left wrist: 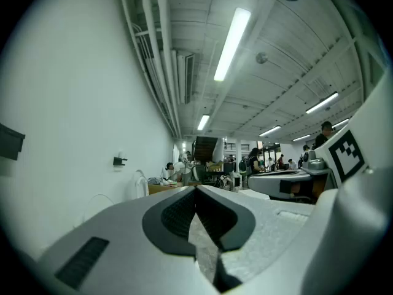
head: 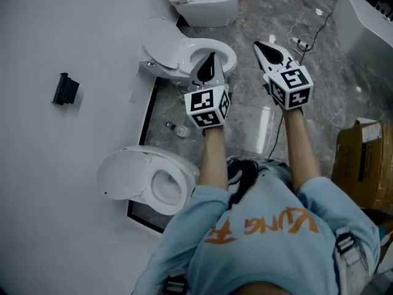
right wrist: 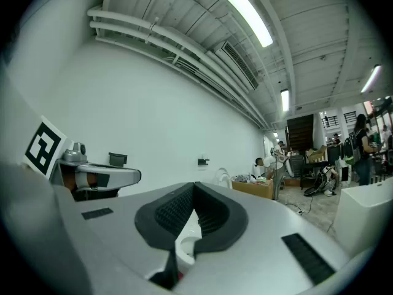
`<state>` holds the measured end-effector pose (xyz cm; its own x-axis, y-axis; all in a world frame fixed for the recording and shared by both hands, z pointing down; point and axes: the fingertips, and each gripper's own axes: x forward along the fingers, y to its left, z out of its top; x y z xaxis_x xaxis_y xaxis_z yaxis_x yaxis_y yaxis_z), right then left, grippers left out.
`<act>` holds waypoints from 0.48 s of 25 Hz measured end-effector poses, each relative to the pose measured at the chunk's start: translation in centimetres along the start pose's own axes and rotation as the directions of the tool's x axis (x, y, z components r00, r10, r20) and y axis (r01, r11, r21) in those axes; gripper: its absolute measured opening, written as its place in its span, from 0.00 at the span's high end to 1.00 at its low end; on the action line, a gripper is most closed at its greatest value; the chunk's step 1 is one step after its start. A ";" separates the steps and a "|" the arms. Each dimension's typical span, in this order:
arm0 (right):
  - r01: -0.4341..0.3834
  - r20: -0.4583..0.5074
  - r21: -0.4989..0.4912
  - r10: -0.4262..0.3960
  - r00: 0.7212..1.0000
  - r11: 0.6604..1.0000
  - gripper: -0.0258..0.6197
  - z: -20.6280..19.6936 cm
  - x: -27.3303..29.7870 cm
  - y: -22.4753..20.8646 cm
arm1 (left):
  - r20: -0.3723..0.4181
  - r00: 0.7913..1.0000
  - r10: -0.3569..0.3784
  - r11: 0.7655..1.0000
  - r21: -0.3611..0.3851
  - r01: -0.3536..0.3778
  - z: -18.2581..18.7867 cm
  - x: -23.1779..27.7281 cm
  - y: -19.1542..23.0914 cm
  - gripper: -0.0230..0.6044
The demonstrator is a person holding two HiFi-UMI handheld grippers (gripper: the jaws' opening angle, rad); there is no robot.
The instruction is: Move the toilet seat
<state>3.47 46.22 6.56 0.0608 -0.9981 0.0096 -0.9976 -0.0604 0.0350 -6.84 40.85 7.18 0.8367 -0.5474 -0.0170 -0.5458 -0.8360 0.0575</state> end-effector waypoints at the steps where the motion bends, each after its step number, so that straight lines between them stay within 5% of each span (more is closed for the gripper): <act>1: 0.011 0.003 0.008 -0.011 1.000 1.000 0.96 -0.1 0.0 -0.6 | 0.004 1.000 -0.007 1.000 0.011 0.007 0.1 0.3 -0.2 0.96; 12: 0.047 -0.009 0.035 -0.047 0.999 0.998 0.96 -0.9 1.1 -4.1 | -0.030 0.997 0.065 0.998 -0.004 -0.065 -1.0 1.7 4.6 0.96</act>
<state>7.62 45.36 7.28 0.1080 -0.9940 0.0167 -0.9941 -0.1080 0.0000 -7.92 36.13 8.45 0.8004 -0.5992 0.0168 -0.5990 -0.7984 0.0623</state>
